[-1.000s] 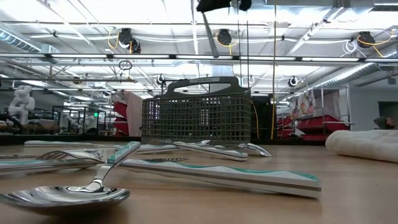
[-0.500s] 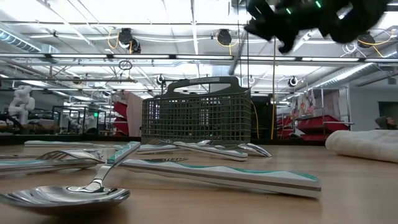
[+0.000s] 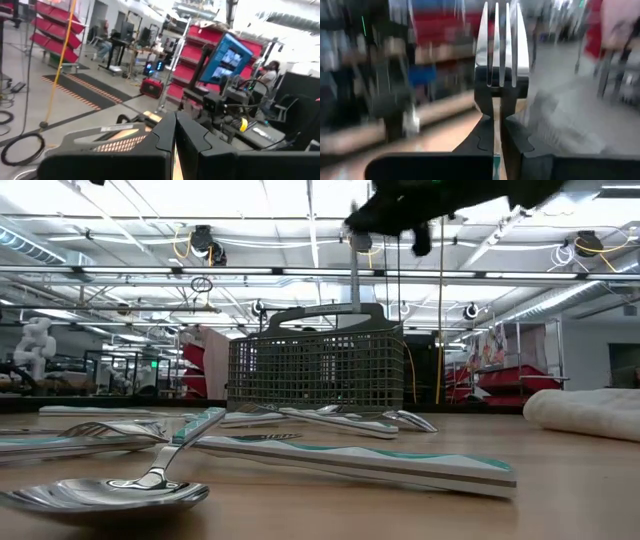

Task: Sort silverware
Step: Put the fork into the silverware rack

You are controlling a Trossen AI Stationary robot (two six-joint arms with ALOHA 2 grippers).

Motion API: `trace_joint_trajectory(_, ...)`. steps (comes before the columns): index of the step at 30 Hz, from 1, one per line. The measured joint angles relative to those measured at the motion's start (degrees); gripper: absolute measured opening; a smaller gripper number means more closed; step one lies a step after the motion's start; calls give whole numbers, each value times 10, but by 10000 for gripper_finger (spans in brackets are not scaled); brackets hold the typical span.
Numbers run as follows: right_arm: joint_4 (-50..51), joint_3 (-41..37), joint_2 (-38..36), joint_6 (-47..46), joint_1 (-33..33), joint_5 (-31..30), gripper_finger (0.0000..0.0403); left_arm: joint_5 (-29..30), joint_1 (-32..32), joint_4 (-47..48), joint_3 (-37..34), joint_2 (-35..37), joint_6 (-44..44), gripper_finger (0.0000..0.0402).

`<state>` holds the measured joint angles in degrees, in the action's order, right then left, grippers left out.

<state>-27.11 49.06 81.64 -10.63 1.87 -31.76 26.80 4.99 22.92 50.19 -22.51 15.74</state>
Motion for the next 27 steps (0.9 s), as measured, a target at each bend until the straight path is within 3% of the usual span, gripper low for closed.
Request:
trace_joint_trajectory(6,24,108,124,30,-3,37,0,5,0,8,0,-5,3,17)
trace_joint_trajectory(11,22,109,184,-4,-34,52,0,5,0,21,0,-7,3,17)
trace_joint_trajectory(27,63,95,191,32,-144,68,0,18,0,36,0,-7,1,17)
